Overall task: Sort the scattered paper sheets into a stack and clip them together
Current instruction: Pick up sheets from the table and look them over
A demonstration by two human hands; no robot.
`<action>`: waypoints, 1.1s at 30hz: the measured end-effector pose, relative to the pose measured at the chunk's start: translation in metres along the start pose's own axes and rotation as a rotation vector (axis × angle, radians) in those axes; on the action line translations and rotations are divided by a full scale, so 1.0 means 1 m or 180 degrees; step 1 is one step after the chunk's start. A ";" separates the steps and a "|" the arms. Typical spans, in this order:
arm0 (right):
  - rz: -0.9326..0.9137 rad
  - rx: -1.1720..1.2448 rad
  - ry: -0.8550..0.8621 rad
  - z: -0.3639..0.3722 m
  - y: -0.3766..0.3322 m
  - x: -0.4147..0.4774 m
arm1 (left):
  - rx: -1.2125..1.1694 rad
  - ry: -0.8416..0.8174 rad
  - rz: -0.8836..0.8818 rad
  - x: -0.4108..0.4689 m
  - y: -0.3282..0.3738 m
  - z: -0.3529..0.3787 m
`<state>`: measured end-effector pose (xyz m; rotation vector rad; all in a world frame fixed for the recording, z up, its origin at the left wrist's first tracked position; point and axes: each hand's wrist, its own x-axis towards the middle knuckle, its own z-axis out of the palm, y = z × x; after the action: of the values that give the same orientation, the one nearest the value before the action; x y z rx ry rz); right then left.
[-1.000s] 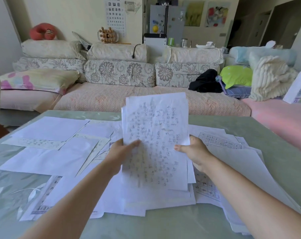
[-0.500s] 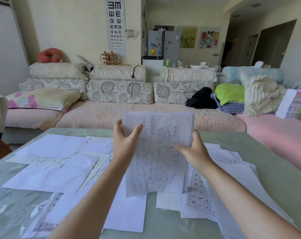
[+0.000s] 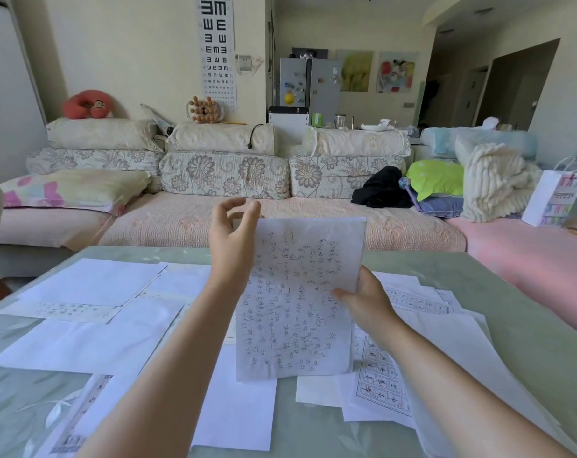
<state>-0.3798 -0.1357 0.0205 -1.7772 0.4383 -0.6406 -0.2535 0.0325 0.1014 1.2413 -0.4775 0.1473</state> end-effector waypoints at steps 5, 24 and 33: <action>-0.0069 -0.0151 0.0167 -0.003 0.005 0.003 | 0.0193 -0.0566 -0.0558 -0.019 -0.033 -0.030; 0.0229 -0.0516 0.0215 -0.039 0.018 -0.007 | 0.1482 -0.1471 -0.0973 -0.040 -0.047 -0.014; 0.1056 -0.0221 0.0657 -0.141 0.052 -0.016 | 0.1597 -0.1996 -0.1803 -0.096 -0.057 0.081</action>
<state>-0.4788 -0.2481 -0.0019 -1.6580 0.8853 -0.5787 -0.3409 -0.0479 0.0302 1.8750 -0.6237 -0.6590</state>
